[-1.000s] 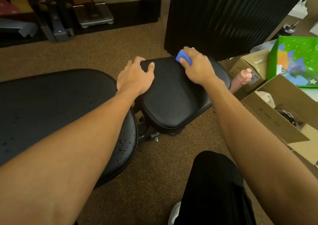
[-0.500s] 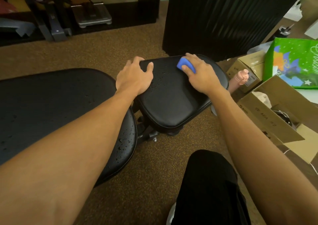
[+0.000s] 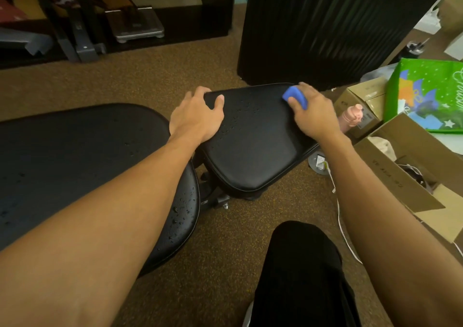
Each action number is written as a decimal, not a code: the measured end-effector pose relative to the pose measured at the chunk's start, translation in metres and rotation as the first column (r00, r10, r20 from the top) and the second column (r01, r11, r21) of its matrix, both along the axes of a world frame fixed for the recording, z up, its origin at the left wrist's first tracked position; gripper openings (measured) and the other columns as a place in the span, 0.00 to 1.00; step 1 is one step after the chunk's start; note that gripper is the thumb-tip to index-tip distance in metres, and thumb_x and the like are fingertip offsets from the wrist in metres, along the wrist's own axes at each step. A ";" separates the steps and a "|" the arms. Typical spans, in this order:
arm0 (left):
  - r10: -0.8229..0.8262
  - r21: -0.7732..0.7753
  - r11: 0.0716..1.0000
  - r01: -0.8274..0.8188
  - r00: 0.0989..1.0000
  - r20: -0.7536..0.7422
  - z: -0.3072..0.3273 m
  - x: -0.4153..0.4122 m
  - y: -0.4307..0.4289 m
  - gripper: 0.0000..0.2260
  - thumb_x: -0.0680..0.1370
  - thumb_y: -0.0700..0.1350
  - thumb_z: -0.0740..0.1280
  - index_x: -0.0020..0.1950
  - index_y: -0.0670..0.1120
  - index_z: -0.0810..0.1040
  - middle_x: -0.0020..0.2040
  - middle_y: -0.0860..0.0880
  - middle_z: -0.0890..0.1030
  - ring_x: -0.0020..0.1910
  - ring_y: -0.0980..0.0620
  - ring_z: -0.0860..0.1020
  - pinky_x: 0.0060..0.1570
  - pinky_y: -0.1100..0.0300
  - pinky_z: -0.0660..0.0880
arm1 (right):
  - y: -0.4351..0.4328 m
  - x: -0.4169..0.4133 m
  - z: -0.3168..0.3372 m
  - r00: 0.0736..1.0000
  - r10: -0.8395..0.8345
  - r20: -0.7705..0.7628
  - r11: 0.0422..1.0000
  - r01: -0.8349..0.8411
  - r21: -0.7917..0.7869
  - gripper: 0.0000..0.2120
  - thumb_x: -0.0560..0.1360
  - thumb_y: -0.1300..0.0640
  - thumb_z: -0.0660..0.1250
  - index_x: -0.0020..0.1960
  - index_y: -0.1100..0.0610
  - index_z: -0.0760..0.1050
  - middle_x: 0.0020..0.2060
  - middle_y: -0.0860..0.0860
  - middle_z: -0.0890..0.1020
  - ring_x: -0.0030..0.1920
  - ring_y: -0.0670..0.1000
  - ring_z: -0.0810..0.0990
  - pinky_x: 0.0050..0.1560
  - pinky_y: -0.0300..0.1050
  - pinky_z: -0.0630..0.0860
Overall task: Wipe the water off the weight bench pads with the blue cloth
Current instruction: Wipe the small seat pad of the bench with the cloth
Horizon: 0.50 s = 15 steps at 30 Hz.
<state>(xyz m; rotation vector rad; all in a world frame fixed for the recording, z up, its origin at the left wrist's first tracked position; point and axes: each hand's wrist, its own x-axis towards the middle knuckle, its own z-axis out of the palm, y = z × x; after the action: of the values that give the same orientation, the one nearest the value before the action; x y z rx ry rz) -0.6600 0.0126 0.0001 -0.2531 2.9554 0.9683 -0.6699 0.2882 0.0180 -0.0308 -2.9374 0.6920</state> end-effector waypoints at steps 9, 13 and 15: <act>0.008 -0.013 1.000 -0.008 1.000 -0.005 -0.002 -0.002 0.001 0.25 0.85 0.67 0.56 0.78 0.58 0.69 0.74 0.48 0.74 0.71 0.40 0.75 0.68 0.45 0.70 | 0.024 -0.066 0.024 0.945 -0.090 0.314 0.979 0.142 -0.147 0.24 0.83 0.40 0.64 0.74 0.52 0.74 0.62 0.54 0.77 0.60 0.55 0.75 0.58 0.50 0.69; 0.007 -0.021 1.000 -0.008 1.000 -0.009 -0.002 -0.002 0.002 0.24 0.85 0.67 0.56 0.78 0.57 0.70 0.73 0.47 0.75 0.70 0.40 0.76 0.68 0.45 0.70 | 0.004 -0.097 0.023 0.931 -0.041 0.363 0.987 0.094 -0.131 0.28 0.79 0.31 0.64 0.71 0.48 0.78 0.62 0.51 0.77 0.60 0.54 0.75 0.60 0.50 0.70; 0.002 -0.028 1.000 -0.002 1.000 -0.007 -0.001 -0.002 0.002 0.24 0.85 0.67 0.55 0.77 0.57 0.70 0.73 0.47 0.75 0.70 0.40 0.76 0.68 0.44 0.70 | -0.011 -0.105 0.020 0.929 0.054 0.366 0.993 -0.013 -0.114 0.25 0.78 0.28 0.63 0.63 0.44 0.82 0.59 0.49 0.79 0.59 0.53 0.76 0.58 0.51 0.69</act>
<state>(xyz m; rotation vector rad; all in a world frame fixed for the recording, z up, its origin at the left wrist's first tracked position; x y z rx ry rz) -0.6620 0.0143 -0.0011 -0.2533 2.9774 0.9312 -0.7750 0.2768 0.0376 -0.1358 -3.2570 0.9480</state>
